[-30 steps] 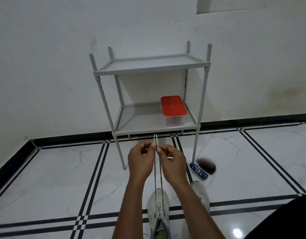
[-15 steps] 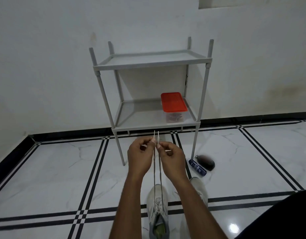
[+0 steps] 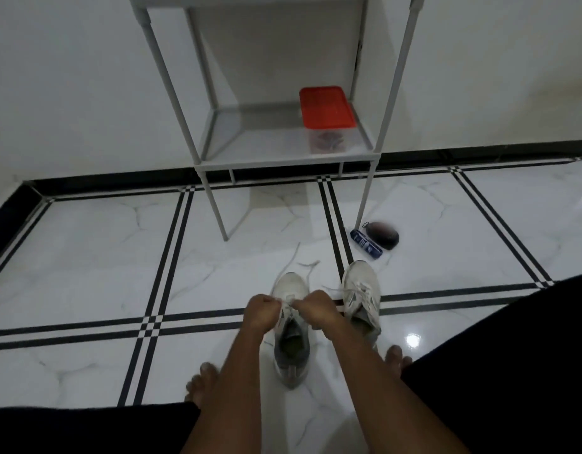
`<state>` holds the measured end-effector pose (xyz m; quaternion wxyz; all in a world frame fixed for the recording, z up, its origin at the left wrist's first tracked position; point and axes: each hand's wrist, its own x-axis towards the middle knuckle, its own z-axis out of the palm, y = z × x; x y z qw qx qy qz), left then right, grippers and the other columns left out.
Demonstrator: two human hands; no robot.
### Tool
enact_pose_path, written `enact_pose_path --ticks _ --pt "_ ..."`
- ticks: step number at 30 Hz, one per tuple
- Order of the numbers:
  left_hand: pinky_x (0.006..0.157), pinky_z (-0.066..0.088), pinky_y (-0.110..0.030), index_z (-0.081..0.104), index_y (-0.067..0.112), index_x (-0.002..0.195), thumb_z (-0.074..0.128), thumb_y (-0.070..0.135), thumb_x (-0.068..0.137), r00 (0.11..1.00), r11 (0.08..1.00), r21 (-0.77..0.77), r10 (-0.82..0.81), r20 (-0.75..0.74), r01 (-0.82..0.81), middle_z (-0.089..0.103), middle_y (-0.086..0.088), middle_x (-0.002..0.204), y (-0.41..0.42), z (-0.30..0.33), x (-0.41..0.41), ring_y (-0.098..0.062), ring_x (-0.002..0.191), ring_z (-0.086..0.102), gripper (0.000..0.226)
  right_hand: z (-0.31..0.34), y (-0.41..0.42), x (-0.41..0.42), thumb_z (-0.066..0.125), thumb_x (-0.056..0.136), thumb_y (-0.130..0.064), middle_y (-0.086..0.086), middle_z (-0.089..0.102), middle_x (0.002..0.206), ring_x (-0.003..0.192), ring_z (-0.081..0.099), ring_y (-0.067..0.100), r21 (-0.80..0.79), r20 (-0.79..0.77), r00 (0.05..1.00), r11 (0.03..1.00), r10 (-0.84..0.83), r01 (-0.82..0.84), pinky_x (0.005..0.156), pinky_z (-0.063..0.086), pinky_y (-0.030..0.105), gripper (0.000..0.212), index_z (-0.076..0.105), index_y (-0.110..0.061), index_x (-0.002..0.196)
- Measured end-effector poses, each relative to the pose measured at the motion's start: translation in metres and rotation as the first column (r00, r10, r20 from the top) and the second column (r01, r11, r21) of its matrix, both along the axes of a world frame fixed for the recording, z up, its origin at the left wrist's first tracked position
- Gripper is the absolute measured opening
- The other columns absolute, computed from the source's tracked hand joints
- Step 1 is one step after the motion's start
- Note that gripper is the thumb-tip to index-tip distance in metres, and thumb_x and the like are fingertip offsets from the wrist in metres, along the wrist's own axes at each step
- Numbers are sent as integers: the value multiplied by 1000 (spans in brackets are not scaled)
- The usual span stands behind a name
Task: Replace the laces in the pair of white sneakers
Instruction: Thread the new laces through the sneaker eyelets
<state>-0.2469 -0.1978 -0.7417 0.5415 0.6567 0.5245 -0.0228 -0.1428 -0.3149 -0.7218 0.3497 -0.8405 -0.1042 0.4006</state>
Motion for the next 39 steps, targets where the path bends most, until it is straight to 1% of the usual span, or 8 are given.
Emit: enact_pose_path --ticks 3,8,12,17,24,31,35,39 --pt "78 59 -36 79 7 93 66 26 84 996 999 -28 -48 -75 46 77 -13 96 -25 -19 -17 -32 95 73 25 -23 -9 -19 71 92 -40 12 71 108 95 68 28 -94 -39 997 993 63 -67 70 58 36 38 69 -6 109" --pt "76 58 -35 73 5 78 60 43 82 986 993 4 114 -118 -115 75 -11 83 -26 -35 -27 -32 84 72 41 -35 -18 -31 69 85 -55 19 49 145 123 62 38 -185 31 988 970 -152 155 91 51 32 82 47 -4 145" --pt "95 59 -47 78 8 103 57 60 84 989 984 -106 141 -48 -145 75 -19 112 -24 -41 -18 -36 107 70 59 -49 -19 -31 68 88 -56 7 76 114 105 71 29 -56 -85 973 976 -213 209 94 60 42 45 73 -18 112" --pt "66 45 -28 75 17 112 63 34 103 953 914 -346 273 132 -214 73 3 101 -35 18 1 -8 88 64 23 -37 -10 -27 71 97 -20 -4 77 103 101 72 16 213 -202 947 932 -251 292 89 59 29 9 79 -22 102" --pt "85 52 -24 80 24 104 63 33 104 909 997 -5 -68 411 77 78 13 108 -2 65 41 -5 113 68 19 -7 5 -17 67 102 -35 3 75 86 75 64 20 325 -50 999 946 9 8 69 49 31 23 78 -16 95" --pt "105 47 -53 74 30 83 37 71 93 934 920 163 -344 -100 357 76 10 96 17 40 21 -21 100 69 57 -3 6 2 62 103 -33 -8 48 48 54 46 14 243 176 984 967 33 -76 60 36 31 52 51 -18 55" --pt "88 62 -43 79 25 91 70 35 92 952 947 122 -304 41 298 79 3 85 20 40 11 -24 87 75 14 -7 2 14 70 99 -31 -2 67 63 62 60 19 242 153 987 970 -56 17 64 47 32 35 72 -9 72" --pt "61 53 -26 78 20 89 75 11 89 912 914 30 -406 62 405 73 -1 77 6 45 13 -18 69 66 10 2 3 16 79 87 -18 0 79 80 71 73 15 285 59 997 958 -47 28 75 61 37 5 80 -20 82"
